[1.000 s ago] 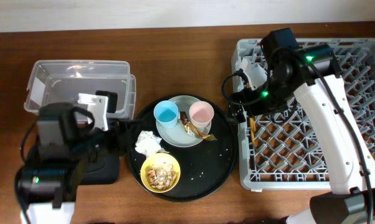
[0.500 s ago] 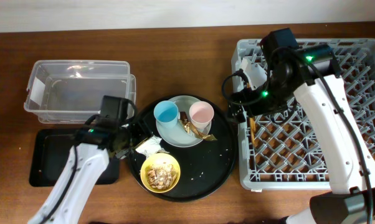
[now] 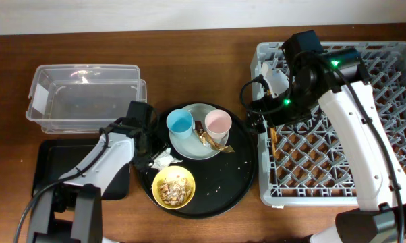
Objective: Sort waste into correct bins and load items into the dishwasher rack
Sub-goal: 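Carry the tissue with the left gripper and drop it in the clear bin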
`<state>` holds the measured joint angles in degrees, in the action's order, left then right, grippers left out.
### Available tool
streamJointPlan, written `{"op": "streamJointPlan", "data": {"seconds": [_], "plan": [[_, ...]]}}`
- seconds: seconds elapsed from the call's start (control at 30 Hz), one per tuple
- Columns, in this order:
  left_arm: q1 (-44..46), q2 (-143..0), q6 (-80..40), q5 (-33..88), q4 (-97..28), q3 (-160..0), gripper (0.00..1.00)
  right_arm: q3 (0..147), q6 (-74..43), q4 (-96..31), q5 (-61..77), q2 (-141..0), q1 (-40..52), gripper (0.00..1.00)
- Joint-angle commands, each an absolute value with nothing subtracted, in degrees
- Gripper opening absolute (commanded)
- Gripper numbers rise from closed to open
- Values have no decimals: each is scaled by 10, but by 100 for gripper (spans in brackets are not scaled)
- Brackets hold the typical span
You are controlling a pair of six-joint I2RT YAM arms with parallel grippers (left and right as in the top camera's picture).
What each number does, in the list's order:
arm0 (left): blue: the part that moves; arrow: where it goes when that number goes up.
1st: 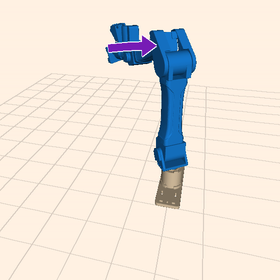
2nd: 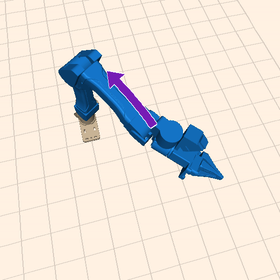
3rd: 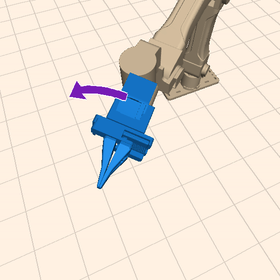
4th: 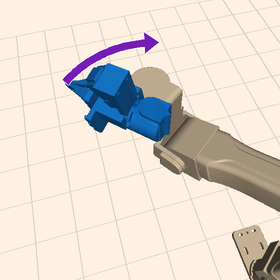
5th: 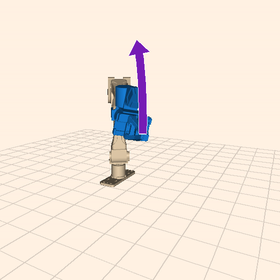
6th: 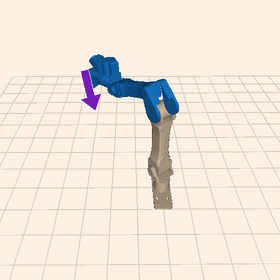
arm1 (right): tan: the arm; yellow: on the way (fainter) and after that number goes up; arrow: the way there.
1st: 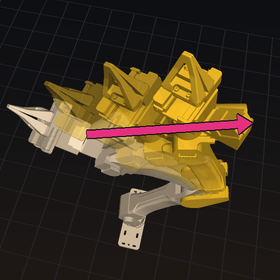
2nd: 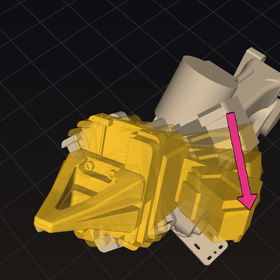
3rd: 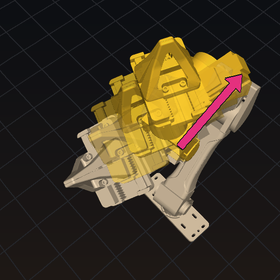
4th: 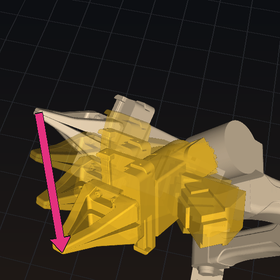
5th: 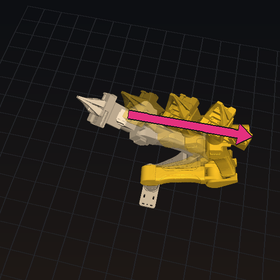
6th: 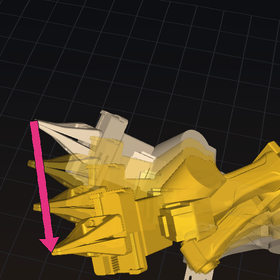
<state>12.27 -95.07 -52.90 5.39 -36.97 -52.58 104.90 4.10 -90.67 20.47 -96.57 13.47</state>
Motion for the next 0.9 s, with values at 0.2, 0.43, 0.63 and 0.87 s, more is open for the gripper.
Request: {"op": "streamJointPlan", "data": {"seconds": [0.2, 0.43, 0.63, 0.87], "plan": [[122, -860, -469, 18, -395, -547, 11, 1055, 43, -906, 203, -956, 135, 98], [122, -678, -363, -120, -380, -618, 6, 1055, 43, -907, 203, -956, 135, 98], [100, -834, -357, -367, -174, -618, 6, 1055, 43, -907, 203, -956, 135, 98], [8, -958, -295, -193, -92, -621, 99, 1055, 43, -907, 203, -956, 135, 98]]}}
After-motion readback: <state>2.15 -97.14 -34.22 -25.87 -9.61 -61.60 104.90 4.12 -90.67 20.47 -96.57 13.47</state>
